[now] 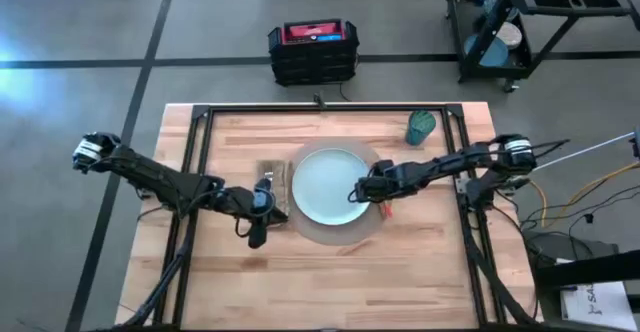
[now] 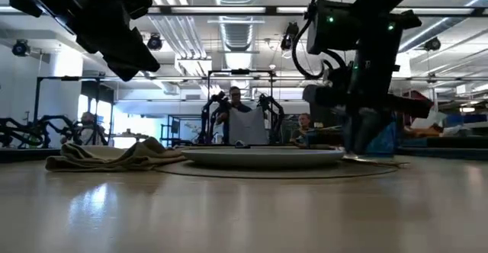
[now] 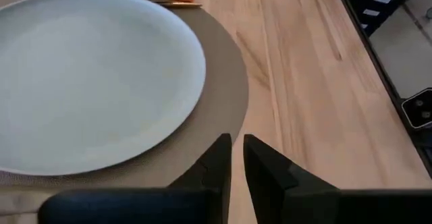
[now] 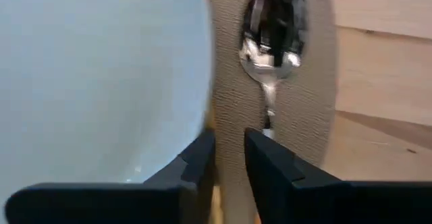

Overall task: Set table place
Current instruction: Put the orange table knife on the grey tablemat to the right of the white plate

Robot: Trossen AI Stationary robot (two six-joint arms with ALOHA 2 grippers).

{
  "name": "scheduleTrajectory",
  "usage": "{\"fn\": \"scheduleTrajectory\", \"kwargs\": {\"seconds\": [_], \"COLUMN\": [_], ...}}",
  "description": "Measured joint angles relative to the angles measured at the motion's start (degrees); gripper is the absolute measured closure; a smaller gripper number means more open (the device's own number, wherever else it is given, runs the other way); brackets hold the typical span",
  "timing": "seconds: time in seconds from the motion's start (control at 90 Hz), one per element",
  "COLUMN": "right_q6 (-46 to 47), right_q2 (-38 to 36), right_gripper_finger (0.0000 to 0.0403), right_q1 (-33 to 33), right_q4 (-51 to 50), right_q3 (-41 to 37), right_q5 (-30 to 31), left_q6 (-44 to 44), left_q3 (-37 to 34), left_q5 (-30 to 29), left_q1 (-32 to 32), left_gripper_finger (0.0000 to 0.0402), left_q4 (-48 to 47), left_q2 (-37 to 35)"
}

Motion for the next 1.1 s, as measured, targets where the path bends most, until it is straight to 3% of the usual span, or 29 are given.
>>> {"fn": "scheduleTrajectory", "kwargs": {"seconds": [0.3,0.544,0.667,0.811,1.1], "right_q6": [-8.61,-25.5,-31.7,-31.48,-19.99], "right_q2": [-3.38,-4.28,-4.28,-3.88,-3.65], "right_gripper_finger": [0.0309,0.032,0.0333,0.035,0.0375], "right_q1": [-0.19,-5.92,-9.86,-7.62,1.63], "right_q4": [-2.95,-25.38,-28.58,-25.61,-15.1], "right_q3": [4.54,15.86,17.49,14.25,3.83], "right_q5": [2.28,6.73,1.69,-6.63,-7.06], "left_q6": [-0.02,-0.04,-0.64,-1.53,-1.53], "left_q3": [0.0,0.0,0.0,0.0,0.0], "left_q5": [0.0,0.0,0.0,0.02,0.02], "left_q1": [0.0,0.0,-0.01,-0.02,-0.02], "left_gripper_finger": [0.0374,0.0374,0.0374,0.0374,0.0374], "left_q4": [0.0,0.2,0.21,-0.29,-0.78], "left_q2": [0.0,0.0,0.0,0.0,0.0]}}
